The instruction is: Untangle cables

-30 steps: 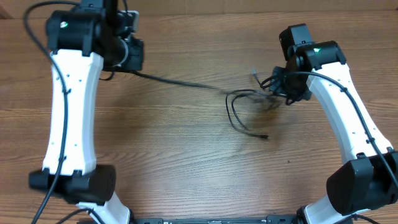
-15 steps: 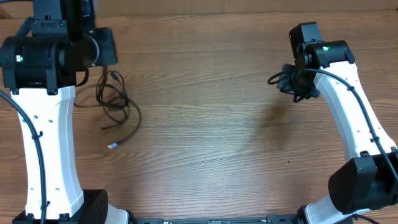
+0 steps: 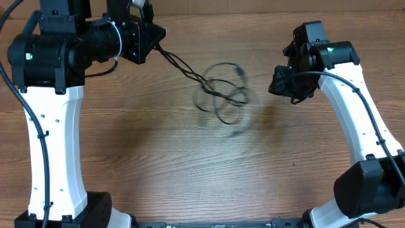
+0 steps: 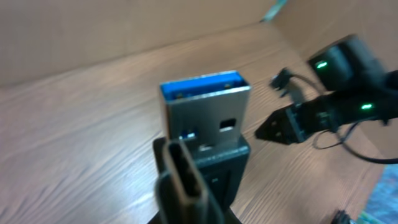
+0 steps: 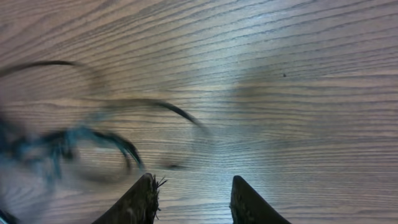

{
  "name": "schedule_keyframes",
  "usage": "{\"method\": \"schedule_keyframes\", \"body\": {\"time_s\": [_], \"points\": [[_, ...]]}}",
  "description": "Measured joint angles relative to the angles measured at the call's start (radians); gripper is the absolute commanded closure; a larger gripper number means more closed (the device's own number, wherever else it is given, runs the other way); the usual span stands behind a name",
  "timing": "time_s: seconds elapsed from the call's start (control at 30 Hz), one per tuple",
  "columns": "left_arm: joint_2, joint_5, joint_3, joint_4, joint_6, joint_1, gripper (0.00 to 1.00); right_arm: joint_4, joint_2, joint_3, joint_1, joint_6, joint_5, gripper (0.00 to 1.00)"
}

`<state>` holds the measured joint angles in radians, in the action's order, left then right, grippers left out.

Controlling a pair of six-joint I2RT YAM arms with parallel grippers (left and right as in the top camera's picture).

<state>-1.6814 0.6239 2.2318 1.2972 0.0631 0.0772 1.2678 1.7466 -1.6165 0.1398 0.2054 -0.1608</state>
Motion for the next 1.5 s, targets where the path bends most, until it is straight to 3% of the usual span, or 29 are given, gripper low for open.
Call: {"method": "schedule_keyframes", "body": {"time_s": [0.03,0.07,0.13,0.17,0.67,0.87,1.03,1.33,1.5], "points": [[0.0,-0.033,0.0,0.018,0.0,0.0,0.9,0.0,0.0,0.0,0.0,-0.001,0.0,0.61],[0.0,-0.069,0.0,0.032,0.002,0.0,0.57,0.0,0.0,0.0,0.0,-0.002,-0.001,0.58],[0.0,-0.15,0.0,0.055,0.009,0.0,0.12,0.003,0.0,0.0,0.0,-0.005,-0.005,0.55],[0.0,-0.179,0.0,0.065,0.011,0.0,0.0,0.005,0.0,0.0,0.0,-0.004,-0.008,0.54],[-0.102,-0.346,0.0,0.227,-0.012,0.008,0.0,0.048,0.0,0.0,0.0,-0.02,-0.016,0.48],[-0.105,-0.513,0.0,0.371,-0.098,0.044,0.01,0.067,0.0,0.0,0.0,-0.019,-0.015,0.46],[-0.1,-0.58,-0.041,0.389,-0.159,0.061,0.0,0.117,0.0,0.0,0.0,-0.009,-0.004,0.44],[0.034,-0.657,-0.431,0.358,-0.28,0.108,0.01,0.255,-0.02,0.003,-0.001,0.108,0.138,0.42],[0.221,-0.695,-0.674,0.084,-0.304,0.213,0.0,0.241,-0.148,0.027,-0.001,0.167,0.161,0.36]]}}
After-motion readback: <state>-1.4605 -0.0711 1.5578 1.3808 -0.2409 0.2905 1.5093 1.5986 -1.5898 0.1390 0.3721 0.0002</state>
